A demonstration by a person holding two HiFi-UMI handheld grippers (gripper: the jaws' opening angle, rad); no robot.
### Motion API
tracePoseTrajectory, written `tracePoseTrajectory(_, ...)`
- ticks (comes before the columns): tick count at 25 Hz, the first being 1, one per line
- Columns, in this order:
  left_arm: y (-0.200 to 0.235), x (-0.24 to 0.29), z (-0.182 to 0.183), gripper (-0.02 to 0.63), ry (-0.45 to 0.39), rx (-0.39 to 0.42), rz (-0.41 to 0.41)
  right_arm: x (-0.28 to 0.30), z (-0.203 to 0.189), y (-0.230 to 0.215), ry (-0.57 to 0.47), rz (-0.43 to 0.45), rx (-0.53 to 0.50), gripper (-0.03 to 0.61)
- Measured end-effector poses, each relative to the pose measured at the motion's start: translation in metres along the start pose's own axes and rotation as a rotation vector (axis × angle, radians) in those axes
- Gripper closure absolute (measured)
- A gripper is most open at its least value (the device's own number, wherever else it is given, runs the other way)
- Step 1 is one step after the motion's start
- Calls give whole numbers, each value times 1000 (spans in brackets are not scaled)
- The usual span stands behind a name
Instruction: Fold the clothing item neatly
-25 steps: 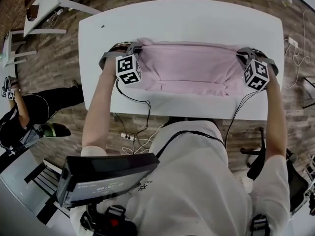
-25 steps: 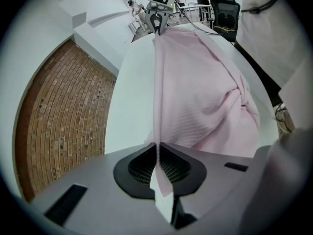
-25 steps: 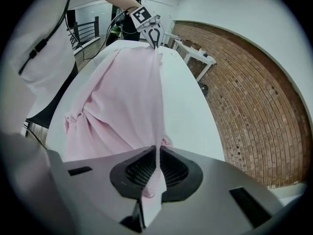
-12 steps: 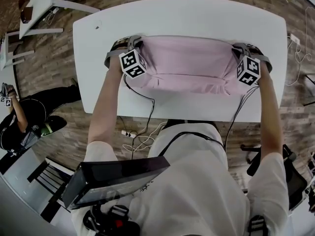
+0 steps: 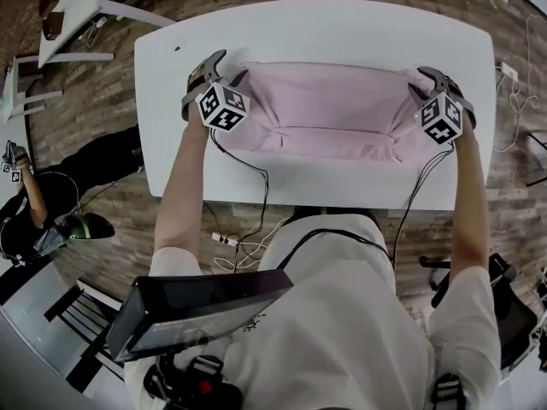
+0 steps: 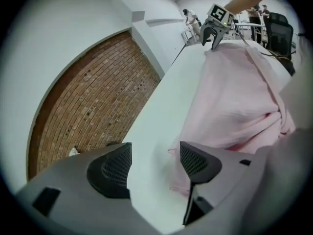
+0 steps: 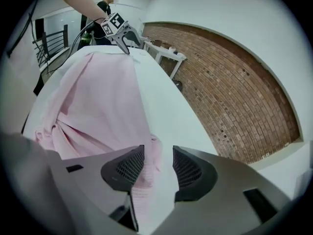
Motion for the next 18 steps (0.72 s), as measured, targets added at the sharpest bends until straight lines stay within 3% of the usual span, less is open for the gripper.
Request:
tracePoseTrajectory(6, 13, -36, 4, 322, -52, -52, 48, -32, 11, 10, -60, -79, 110, 401)
tracePoseTrajectory(7, 12, -42, 4, 339, -60, -70, 44, -35, 12, 15, -66, -84, 123, 444)
tracePoseTrajectory(8, 10, -47, 4, 396, -69, -86, 42, -38, 13, 20, -72, -91, 133, 520)
tracePoseTrajectory(9, 7, -52, 4, 460, -81, -97, 42, -40, 14, 26, -78, -96, 144, 552)
tracePoseTrajectory(11, -2, -61, 6, 540, -104, -108, 39, -45, 17, 37, -99, -97, 175, 559)
tracePoseTrajectory(14, -13, -76, 6, 609, -129, -124, 37, -52, 29, 51, -137, -93, 228, 574)
tracePoseTrajectory(18, -26, -95, 7, 611, -201, -238, 12, -63, 48, 69, -197, -121, 295, 574)
Point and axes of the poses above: the fingertips, and each gripper's own axes: x forward along the fingers, y to its left, z out of its top, the point moved 8 cm from there along -x, backward along the fingers, and after that the axes turned 11 degrees about -y, right-handed, at the moved point
